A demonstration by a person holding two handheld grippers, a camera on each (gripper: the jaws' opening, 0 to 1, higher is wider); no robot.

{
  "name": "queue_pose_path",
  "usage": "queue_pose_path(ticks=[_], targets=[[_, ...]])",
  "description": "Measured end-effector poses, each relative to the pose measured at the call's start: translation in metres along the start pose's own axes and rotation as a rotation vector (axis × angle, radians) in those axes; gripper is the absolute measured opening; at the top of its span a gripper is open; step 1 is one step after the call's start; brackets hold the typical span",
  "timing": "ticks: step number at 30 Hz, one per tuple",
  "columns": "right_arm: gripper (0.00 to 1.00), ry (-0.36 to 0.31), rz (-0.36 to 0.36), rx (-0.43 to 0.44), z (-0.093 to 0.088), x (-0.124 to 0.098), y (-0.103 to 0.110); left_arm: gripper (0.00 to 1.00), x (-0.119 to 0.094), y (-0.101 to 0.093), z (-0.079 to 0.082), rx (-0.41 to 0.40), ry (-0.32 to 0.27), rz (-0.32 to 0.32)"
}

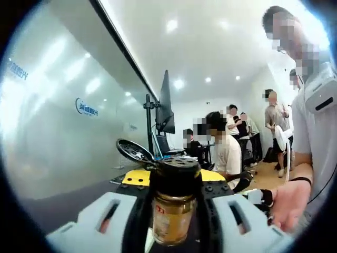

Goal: Sprinkle pepper

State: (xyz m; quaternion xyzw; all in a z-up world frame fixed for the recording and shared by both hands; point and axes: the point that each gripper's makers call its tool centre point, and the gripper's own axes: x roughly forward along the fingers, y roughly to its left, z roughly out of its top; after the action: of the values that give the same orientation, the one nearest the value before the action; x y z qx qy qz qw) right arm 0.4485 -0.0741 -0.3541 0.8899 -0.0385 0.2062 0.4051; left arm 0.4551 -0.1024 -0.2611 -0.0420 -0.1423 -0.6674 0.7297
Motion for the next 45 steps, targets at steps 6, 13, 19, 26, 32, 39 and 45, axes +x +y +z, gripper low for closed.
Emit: queue_pose_path(ticks=[6, 13, 19, 26, 32, 39, 45], targets=[[0.32, -0.063, 0.099, 0.057, 0.006, 0.003, 0.006, 0.21, 0.006, -0.004, 0.002, -0.009, -0.007, -0.022], [0.4, -0.131, 0.21, 0.163, 0.023, 0.01, 0.017, 0.21, 0.015, -0.014, -0.001, -0.023, 0.008, -0.044], [0.37, -0.121, 0.217, 0.204, 0.018, 0.029, 0.02, 0.21, 0.02, -0.02, 0.003, -0.002, -0.008, -0.049], [0.37, -0.135, 0.254, 0.247, 0.014, 0.031, 0.023, 0.21, 0.021, -0.021, -0.001, 0.003, -0.011, -0.042], [0.35, -0.139, 0.263, 0.269, 0.017, 0.037, 0.018, 0.21, 0.022, -0.02, -0.001, -0.013, -0.024, -0.043], [0.33, -0.124, 0.324, 0.308, 0.023, 0.044, 0.025, 0.21, 0.023, -0.021, -0.01, -0.015, -0.008, -0.048], [0.31, -0.119, 0.321, 0.338, 0.029, 0.047, 0.023, 0.21, 0.024, -0.019, -0.013, -0.021, -0.009, -0.048]])
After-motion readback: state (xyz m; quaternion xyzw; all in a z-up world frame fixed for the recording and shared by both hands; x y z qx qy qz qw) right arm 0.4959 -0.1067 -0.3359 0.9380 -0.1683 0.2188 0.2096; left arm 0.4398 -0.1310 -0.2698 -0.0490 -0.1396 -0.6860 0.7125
